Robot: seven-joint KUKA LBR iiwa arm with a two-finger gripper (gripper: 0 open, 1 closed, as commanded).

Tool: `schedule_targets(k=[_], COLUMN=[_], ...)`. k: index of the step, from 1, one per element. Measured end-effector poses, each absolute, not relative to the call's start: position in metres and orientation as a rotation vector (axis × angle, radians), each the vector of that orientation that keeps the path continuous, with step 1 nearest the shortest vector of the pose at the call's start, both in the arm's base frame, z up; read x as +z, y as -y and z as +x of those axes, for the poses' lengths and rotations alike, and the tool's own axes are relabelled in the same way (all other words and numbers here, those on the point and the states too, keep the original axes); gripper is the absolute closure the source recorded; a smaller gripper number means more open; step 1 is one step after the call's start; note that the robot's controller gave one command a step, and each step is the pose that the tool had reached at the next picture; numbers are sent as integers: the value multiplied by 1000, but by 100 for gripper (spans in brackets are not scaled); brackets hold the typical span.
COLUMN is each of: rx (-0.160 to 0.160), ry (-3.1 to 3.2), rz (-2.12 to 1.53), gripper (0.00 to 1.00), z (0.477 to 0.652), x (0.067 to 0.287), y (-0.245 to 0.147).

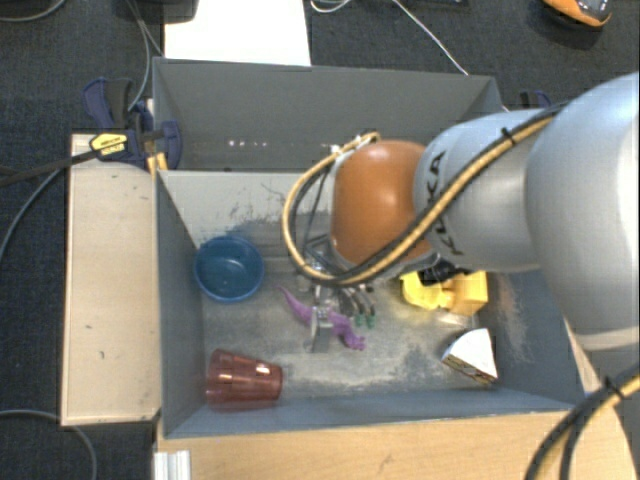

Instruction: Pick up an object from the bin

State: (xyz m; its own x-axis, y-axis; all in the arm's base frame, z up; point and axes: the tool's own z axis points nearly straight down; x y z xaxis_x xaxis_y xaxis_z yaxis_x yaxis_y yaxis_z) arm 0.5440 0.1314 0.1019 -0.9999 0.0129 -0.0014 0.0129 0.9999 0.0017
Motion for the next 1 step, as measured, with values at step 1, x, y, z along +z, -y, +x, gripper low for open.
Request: schedule_targets(k=[1], rx=[1], ry=[-3141], rz=[146], gripper=[0], z=[555], x=[108], y=[-99])
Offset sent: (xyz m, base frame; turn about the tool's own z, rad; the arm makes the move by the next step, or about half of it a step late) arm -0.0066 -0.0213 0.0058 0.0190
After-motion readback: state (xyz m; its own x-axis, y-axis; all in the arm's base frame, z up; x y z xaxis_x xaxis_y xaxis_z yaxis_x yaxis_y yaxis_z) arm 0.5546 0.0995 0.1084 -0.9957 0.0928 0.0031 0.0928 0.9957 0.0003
